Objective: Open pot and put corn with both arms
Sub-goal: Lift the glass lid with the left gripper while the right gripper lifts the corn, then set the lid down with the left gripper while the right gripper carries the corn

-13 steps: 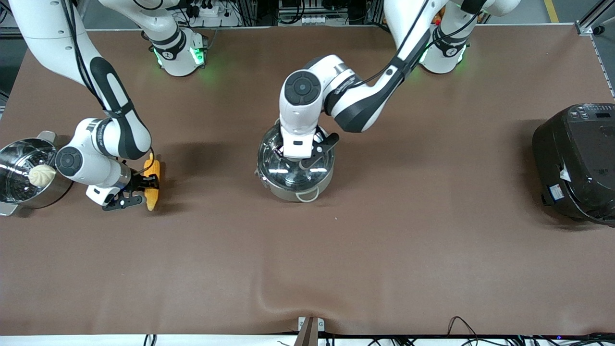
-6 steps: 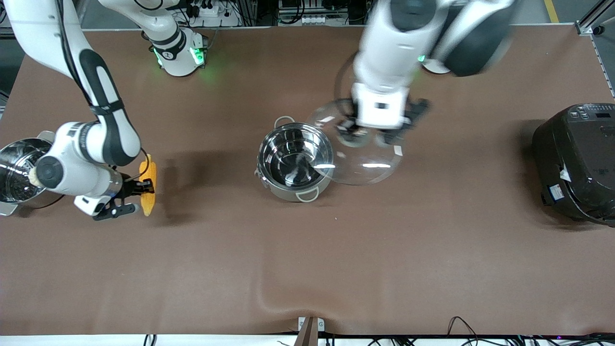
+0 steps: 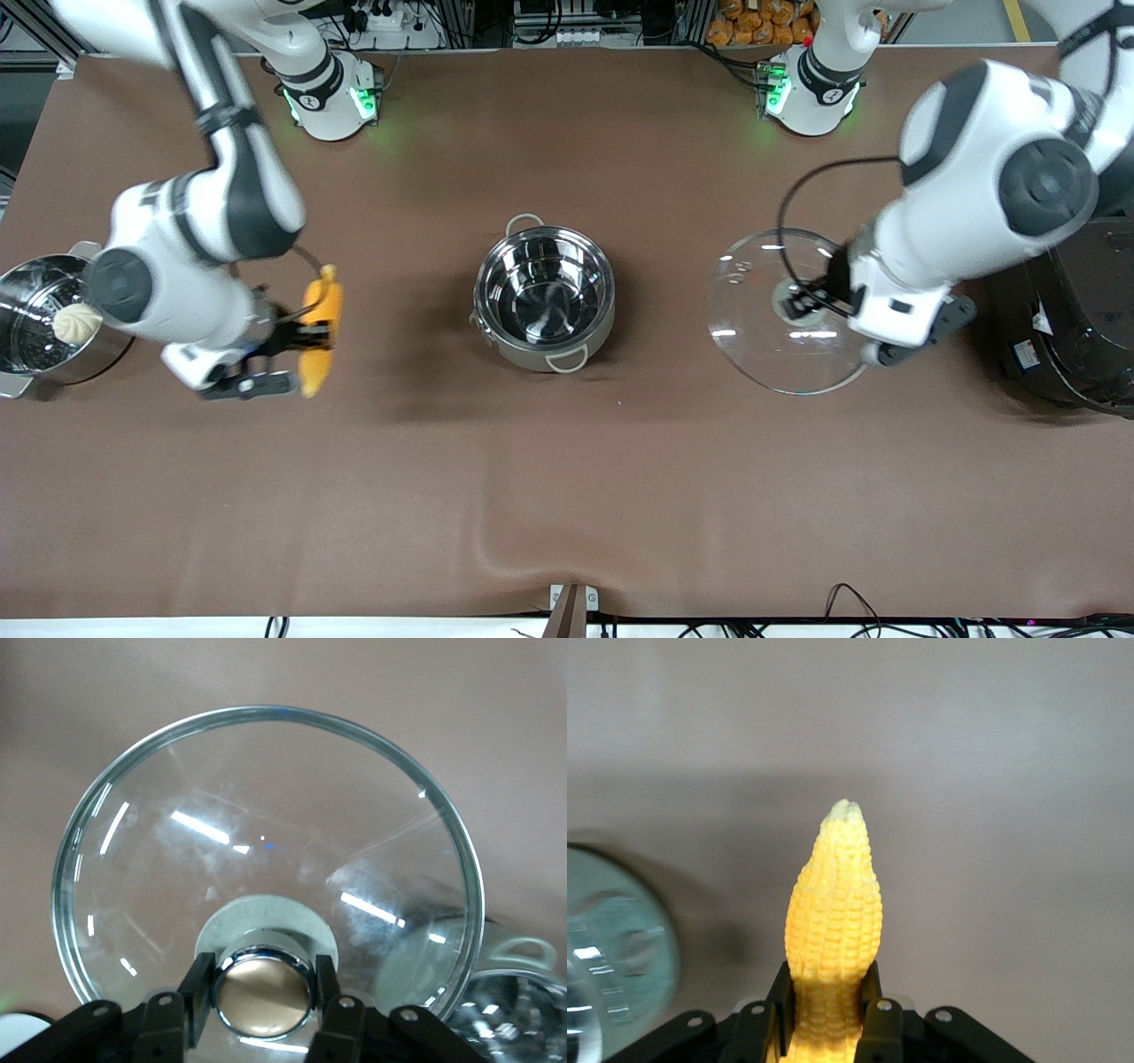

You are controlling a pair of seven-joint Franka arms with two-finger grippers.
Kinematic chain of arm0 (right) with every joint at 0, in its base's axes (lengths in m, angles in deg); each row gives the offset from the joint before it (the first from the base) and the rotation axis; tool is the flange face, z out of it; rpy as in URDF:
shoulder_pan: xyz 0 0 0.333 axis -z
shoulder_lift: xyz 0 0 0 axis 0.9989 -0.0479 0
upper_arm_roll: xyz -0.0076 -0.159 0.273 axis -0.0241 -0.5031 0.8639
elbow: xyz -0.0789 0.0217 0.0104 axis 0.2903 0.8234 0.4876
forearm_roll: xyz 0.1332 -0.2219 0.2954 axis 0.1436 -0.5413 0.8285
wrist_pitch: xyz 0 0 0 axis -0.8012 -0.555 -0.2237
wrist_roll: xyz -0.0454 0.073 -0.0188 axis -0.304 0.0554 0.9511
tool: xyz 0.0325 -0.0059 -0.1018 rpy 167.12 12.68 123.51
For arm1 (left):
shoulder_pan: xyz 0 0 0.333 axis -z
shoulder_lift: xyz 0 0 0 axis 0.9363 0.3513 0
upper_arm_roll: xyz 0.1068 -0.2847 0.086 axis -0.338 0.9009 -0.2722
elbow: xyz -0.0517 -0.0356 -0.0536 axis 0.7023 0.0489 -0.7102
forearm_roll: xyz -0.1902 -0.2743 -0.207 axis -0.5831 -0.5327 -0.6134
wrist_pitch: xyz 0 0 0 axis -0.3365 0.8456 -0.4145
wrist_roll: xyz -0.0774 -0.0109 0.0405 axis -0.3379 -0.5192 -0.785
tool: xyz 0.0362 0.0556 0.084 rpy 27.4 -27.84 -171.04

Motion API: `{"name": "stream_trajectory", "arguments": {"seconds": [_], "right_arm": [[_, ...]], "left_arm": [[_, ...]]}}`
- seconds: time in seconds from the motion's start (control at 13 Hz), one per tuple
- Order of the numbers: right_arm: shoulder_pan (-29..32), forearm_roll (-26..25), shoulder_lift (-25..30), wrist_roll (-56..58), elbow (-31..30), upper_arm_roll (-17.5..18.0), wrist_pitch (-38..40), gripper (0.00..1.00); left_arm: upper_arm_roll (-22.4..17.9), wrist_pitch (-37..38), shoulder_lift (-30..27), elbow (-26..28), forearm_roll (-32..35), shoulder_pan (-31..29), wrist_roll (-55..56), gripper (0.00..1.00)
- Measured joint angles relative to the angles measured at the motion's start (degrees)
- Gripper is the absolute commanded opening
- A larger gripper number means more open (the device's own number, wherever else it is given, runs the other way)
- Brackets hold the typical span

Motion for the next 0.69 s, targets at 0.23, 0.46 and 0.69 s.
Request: {"name": "stream_trajectory", "arguments": {"seconds": [0.23,0.46,0.69], "right_arm": [[-7.3,0.0,-0.1,-12.5,2.2,0.1,0.6,0.0],[-12.6,0.0,-0.3,-20.3,2.8,0.1,0.2,0.0],[-17.8,0.0,-1.9,-26.5,2.8,0.1,-3.9,0.0]], "left_arm": [[0.0,-5.4,-0.1,7.3,0.0,-4.2,-6.5,0.0],[0.2,-15.4,-1.2,19.1,0.0,-5.1,-8.2,0.0],[0.6,-24.9,-3.5,31.7,0.0,-5.1,-8.2,0.0]]}}
